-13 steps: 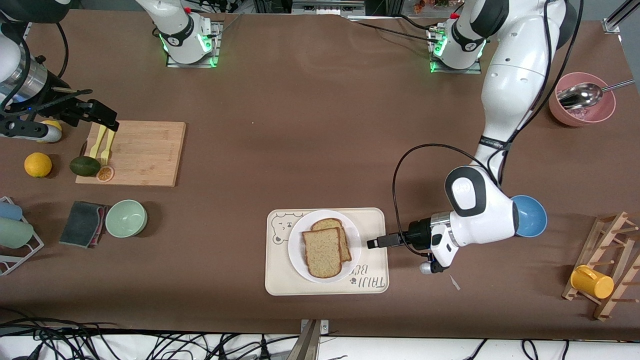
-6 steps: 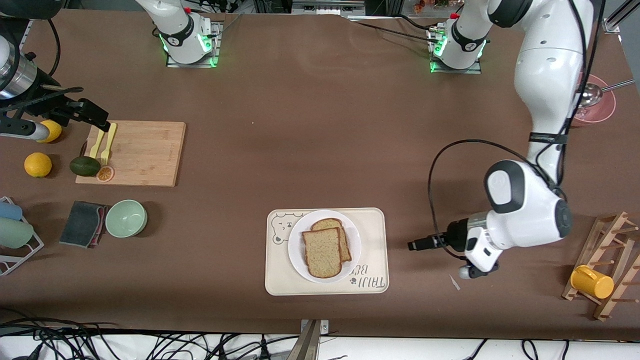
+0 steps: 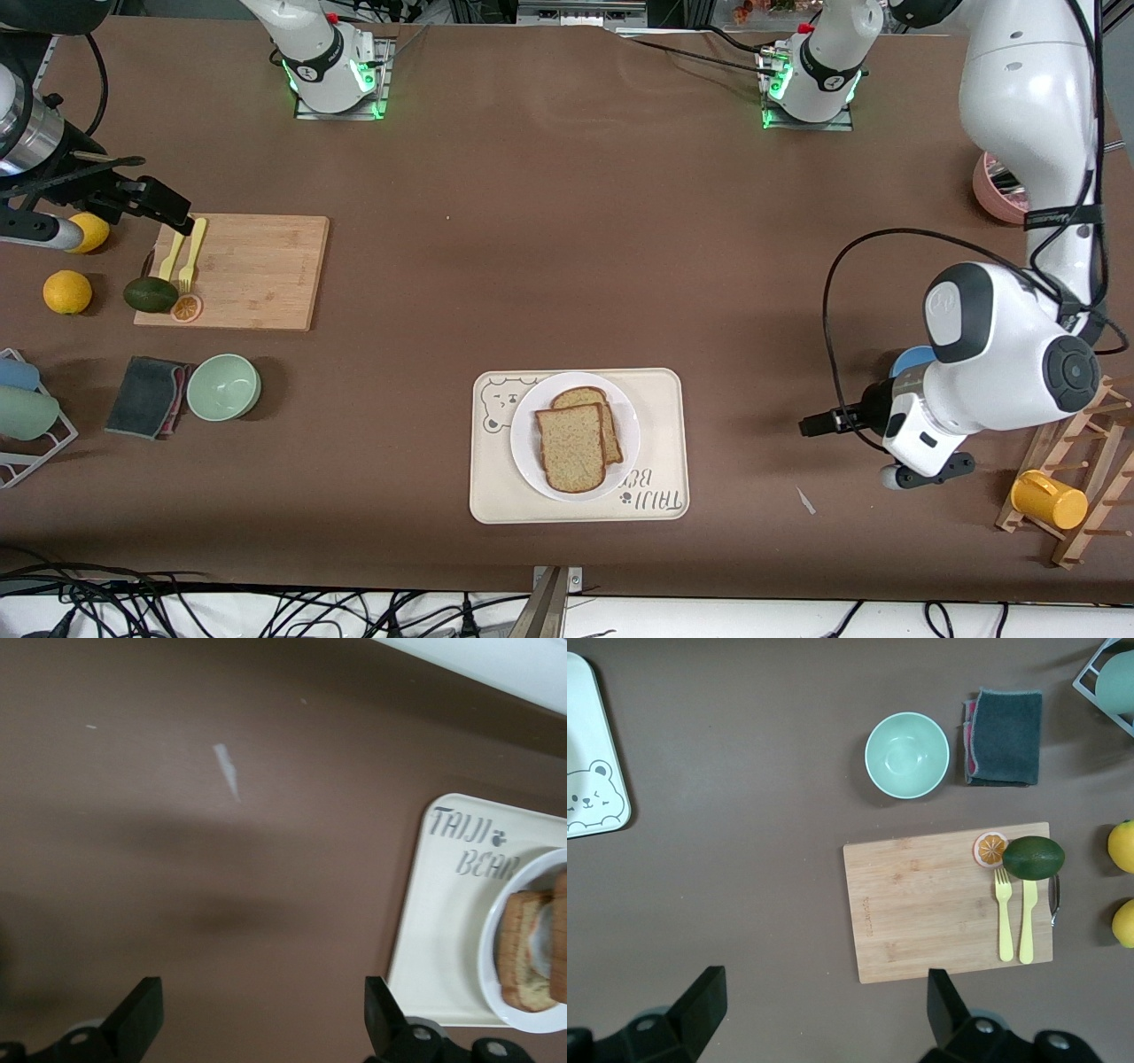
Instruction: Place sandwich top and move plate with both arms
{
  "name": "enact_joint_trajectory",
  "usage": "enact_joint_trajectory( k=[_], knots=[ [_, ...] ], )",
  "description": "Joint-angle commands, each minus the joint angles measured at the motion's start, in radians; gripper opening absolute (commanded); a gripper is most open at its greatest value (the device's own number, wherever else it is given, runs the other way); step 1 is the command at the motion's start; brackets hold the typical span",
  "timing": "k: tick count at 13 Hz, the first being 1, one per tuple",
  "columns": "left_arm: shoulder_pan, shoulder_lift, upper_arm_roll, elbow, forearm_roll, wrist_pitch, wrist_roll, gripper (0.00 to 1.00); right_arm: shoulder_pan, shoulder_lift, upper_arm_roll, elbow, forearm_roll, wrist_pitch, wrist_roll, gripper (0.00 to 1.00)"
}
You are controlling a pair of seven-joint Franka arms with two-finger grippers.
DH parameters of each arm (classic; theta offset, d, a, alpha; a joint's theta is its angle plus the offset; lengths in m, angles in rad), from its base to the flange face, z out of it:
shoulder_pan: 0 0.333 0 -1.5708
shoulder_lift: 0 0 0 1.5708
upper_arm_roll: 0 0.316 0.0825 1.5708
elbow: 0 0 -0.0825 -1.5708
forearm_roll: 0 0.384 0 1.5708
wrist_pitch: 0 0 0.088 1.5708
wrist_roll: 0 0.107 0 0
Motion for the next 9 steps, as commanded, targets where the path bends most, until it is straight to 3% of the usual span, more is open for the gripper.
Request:
enact_joint_trajectory(
  k=[1, 6, 7, 9],
  knots=[
    [0.019, -0.09, 0.01, -0.047, 0.054, -0.055, -0.041, 1.0, -0.007, -0.002, 0.005, 0.011, -0.001, -0.01, 0.018, 1.0],
    [0.07, -0.308, 0.013, -0.156, 0.057, -0.176, -0.071, 1.0, -0.007, 0.0, 0.005, 0.013, -0.001, -0.009, 0.021, 1.0],
    [0.073, -0.335, 0.013, -0.164, 0.09, -0.192, -0.072, 1.0, -0.007, 0.001, 0.005, 0.013, -0.001, -0.01, 0.021, 1.0],
    [0.074, -0.435, 0.008, -0.268, 0.194, -0.194, -0.072, 1.0, -0.007, 0.001, 0.005, 0.011, 0.005, -0.007, 0.021, 1.0]
  ],
)
